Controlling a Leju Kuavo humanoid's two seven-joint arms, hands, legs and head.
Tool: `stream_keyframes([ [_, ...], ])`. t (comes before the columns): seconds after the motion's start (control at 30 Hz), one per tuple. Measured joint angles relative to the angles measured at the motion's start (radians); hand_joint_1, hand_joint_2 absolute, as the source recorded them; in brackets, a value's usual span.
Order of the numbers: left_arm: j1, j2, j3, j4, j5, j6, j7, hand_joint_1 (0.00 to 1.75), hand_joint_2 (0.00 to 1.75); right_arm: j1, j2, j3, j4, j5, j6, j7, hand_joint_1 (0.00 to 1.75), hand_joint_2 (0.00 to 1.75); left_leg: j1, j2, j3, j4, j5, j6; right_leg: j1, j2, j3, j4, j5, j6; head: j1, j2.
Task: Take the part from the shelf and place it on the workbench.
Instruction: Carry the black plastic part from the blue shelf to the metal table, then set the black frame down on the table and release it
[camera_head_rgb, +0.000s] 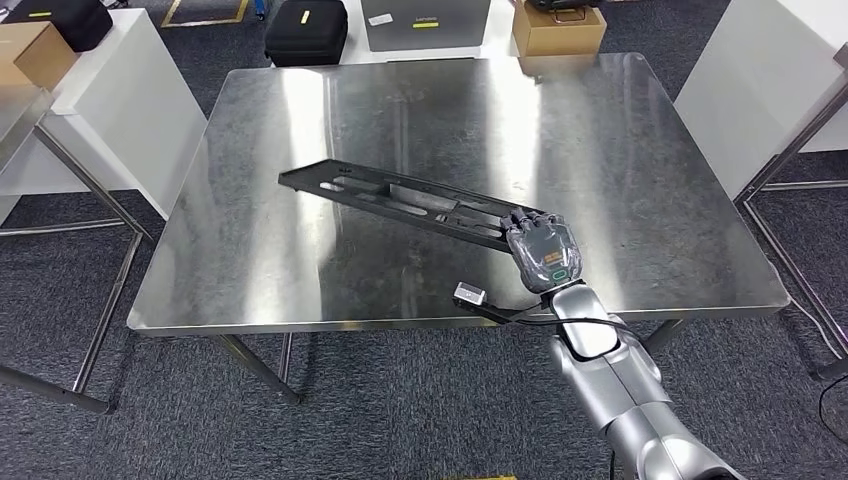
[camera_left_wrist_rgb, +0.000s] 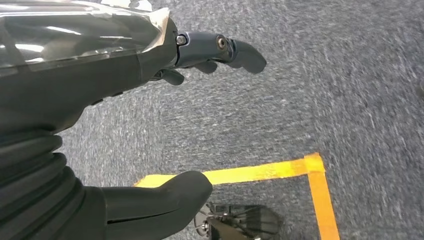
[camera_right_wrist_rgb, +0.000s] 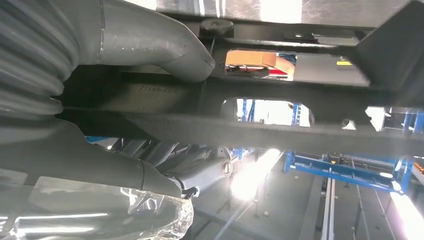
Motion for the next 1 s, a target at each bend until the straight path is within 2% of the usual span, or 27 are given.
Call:
stream_keyframes([
  [0.03,0.001,0.0,0.0,0.0,0.0,0.0,-0.006,0.0,1.75,0.002,0.0,0.0,0.0,0.0,0.0,0.001,1.75,1.75,0.003,0.001,-0.03,0.027,-0.014,-0.004,0.001,0.001,0.008,0.0,-0.006,0.001,0.0,0.0],
  [0.07,0.002,0.0,0.0,0.0,0.0,0.001,-0.015,0.0,1.75,0.005,0.0,0.0,0.0,0.0,0.0,0.003,1.75,1.75,0.006,0.002,-0.044,0.025,-0.01,-0.006,0.001,0.002,0.016,0.0,-0.013,0.002,0.0,0.0],
  [0.1,0.002,0.0,0.0,0.0,-0.001,0.006,-0.027,0.0,1.75,0.007,0.0,0.0,0.0,0.001,0.0,0.004,1.75,1.75,0.006,0.003,-0.04,-0.014,0.021,-0.005,0.002,0.003,0.026,0.0,-0.02,0.004,0.0,0.0],
  [0.17,0.003,0.0,0.0,0.0,-0.005,0.032,-0.057,0.0,1.75,0.011,0.0,0.0,0.0,0.001,0.0,0.005,1.75,1.75,0.004,0.003,0.001,-0.148,0.123,0.008,0.003,0.005,0.046,-0.001,-0.034,0.007,-0.001,0.0],
  [0.2,0.003,0.001,0.0,0.0,-0.008,0.047,-0.07,0.0,1.75,0.012,0.0,0.0,0.0,0.001,0.0,0.005,1.75,1.75,0.002,0.002,0.02,-0.203,0.162,0.015,0.003,0.006,0.053,-0.002,-0.038,0.008,-0.001,0.0],
  [0.23,0.002,0.001,0.0,0.0,-0.012,0.066,-0.085,0.0,1.75,0.012,-0.001,-0.001,-0.001,0.001,0.0,0.005,1.75,1.75,-0.001,0.002,0.032,-0.235,0.181,0.022,0.003,0.006,0.057,-0.004,-0.042,0.011,0.0,0.0],
  [0.33,-0.001,-0.002,0.0,-0.001,-0.021,0.131,-0.125,0.0,1.75,0.014,-0.002,-0.004,-0.003,0.002,-0.001,0.004,1.75,1.75,-0.012,0.002,0.045,-0.246,0.174,0.036,0.004,0.007,0.06,-0.015,-0.048,0.025,-0.003,0.0],
  [0.4,-0.001,-0.006,0.0,-0.002,-0.025,0.164,-0.139,0.0,1.75,0.015,-0.004,-0.007,-0.007,0.001,-0.002,-0.001,1.75,1.75,-0.009,0.004,0.067,-0.269,0.179,0.046,0.008,0.005,0.062,-0.011,-0.058,0.033,-0.003,0.0],
  [0.43,-0.002,-0.008,0.0,-0.002,-0.027,0.173,-0.142,0.0,1.75,0.015,-0.006,-0.009,-0.009,0.001,-0.002,-0.002,1.75,1.75,-0.006,0.005,0.079,-0.282,0.182,0.052,0.01,0.004,0.05,0.015,-0.072,0.033,-0.002,0.0],
  [0.47,-0.003,-0.01,0.0,-0.002,-0.028,0.177,-0.144,0.0,1.75,0.016,-0.009,-0.01,-0.01,0.001,-0.002,-0.003,1.75,1.75,-0.004,0.006,0.088,-0.292,0.183,0.056,0.011,0.003,0.024,0.065,-0.093,0.03,0.0,0.0],
  [0.53,-0.005,-0.014,0.0,-0.002,-0.028,0.18,-0.146,0.0,1.75,0.019,-0.014,-0.011,-0.01,0.001,-0.002,-0.004,1.75,1.75,-0.007,0.004,0.093,-0.293,0.179,0.062,0.008,0.003,-0.059,0.208,-0.14,0.027,0.002,0.0],
  [0.57,-0.005,-0.016,0.0,-0.002,-0.028,0.18,-0.146,0.0,1.75,0.022,-0.016,-0.011,-0.01,0.001,-0.002,-0.004,1.75,1.75,-0.007,0.003,0.094,-0.29,0.175,0.062,0.006,0.003,-0.096,0.261,-0.15,0.031,0.003,0.0],
  [0.6,-0.004,-0.018,0.0,-0.002,-0.028,0.18,-0.147,0.0,1.75,0.023,-0.017,-0.011,-0.01,0.001,-0.002,-0.004,1.75,1.75,-0.006,0.001,0.095,-0.287,0.17,0.06,0.004,0.003,-0.116,0.279,-0.144,0.039,0.004,0.0],
  [0.63,-0.003,-0.02,0.0,-0.002,-0.029,0.18,-0.148,0.0,1.75,0.024,-0.019,-0.011,-0.01,0.001,-0.002,-0.005,1.75,1.75,-0.005,0.0,0.095,-0.28,0.164,0.057,0.001,0.002,-0.114,0.253,-0.12,0.052,0.004,0.0],
  [0.7,-0.002,-0.023,0.0,-0.002,-0.031,0.18,-0.149,0.0,1.75,0.024,-0.021,-0.011,-0.01,0.001,-0.002,-0.011,1.75,1.75,-0.003,-0.003,0.093,-0.256,0.145,0.045,-0.006,-0.002,-0.064,0.123,-0.052,0.074,0.006,0.0],
  [0.73,-0.002,-0.023,0.0,-0.002,-0.032,0.18,-0.148,0.0,1.75,0.024,-0.022,-0.011,-0.009,0.0,-0.003,-0.015,1.75,1.75,-0.004,-0.005,0.089,-0.239,0.134,0.038,-0.008,-0.003,-0.04,0.068,-0.028,0.076,0.008,0.0],
  [0.77,-0.003,-0.023,0.0,-0.002,-0.033,0.181,-0.147,0.0,1.75,0.023,-0.022,-0.012,-0.009,0.0,-0.003,-0.018,1.75,1.75,-0.006,-0.005,0.084,-0.226,0.125,0.032,-0.008,-0.004,-0.025,0.037,-0.016,0.071,0.008,0.0],
  [0.83,-0.002,-0.022,0.0,-0.002,-0.033,0.183,-0.145,0.0,1.75,0.022,-0.022,-0.012,-0.007,-0.001,-0.005,-0.021,1.75,1.75,-0.007,-0.005,0.077,-0.213,0.115,0.026,-0.004,-0.001,-0.021,0.032,-0.013,0.053,0.008,0.0],
  [0.9,-0.001,-0.022,0.0,-0.001,-0.032,0.186,-0.143,0.0,1.75,0.02,-0.023,-0.013,-0.006,-0.002,-0.006,-0.024,1.75,1.75,-0.002,-0.003,0.074,-0.203,0.106,0.022,-0.007,0.0,-0.021,0.033,-0.012,0.04,0.007,0.0],
  [0.97,-0.001,-0.021,0.0,-0.001,-0.032,0.191,-0.142,0.0,1.75,0.018,-0.023,-0.013,-0.004,-0.002,-0.008,-0.028,1.75,1.75,0.003,0.0,0.048,-0.142,0.064,0.011,-0.011,0.001,-0.019,0.032,-0.012,0.031,0.003,0.0],
  [1.0,-0.002,-0.022,0.0,-0.001,-0.032,0.193,-0.143,0.0,1.75,0.018,-0.023,-0.013,-0.002,-0.002,-0.008,-0.03,1.75,1.75,0.004,0.001,0.02,-0.083,0.031,0.005,-0.01,0.0,-0.019,0.032,-0.013,0.028,0.001,0.0],
])
